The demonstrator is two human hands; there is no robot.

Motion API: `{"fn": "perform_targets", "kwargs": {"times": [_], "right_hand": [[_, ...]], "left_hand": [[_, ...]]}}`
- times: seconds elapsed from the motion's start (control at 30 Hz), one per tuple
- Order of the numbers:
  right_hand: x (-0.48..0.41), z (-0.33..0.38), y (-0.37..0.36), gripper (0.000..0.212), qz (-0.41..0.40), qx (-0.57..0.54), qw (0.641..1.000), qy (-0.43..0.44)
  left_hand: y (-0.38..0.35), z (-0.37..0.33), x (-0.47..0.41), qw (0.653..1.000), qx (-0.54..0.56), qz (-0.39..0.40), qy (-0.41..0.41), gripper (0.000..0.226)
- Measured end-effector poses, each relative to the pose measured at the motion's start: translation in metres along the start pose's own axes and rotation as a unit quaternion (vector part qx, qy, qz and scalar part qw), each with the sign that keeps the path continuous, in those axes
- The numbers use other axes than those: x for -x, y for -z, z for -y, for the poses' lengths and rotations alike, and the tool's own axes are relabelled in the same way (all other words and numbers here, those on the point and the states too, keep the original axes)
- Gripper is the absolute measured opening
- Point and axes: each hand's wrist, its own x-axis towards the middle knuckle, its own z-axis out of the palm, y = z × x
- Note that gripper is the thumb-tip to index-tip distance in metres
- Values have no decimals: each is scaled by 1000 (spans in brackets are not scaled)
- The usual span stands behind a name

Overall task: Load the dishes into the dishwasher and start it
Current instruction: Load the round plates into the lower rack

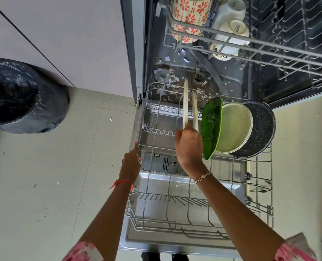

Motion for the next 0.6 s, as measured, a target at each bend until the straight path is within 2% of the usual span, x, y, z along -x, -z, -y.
{"fn": "perform_targets", "kwargs": {"times": [0.23, 0.6], "right_hand": [[-6, -11, -1, 23, 33, 26, 999, -28], [-5, -43, -17, 25, 107, -1, 993, -45]], "left_hand": [[-1, 3, -2, 1000, -6, 5, 1, 57], [-1, 1, -1, 1000, -16, 11, 3, 59]]}}
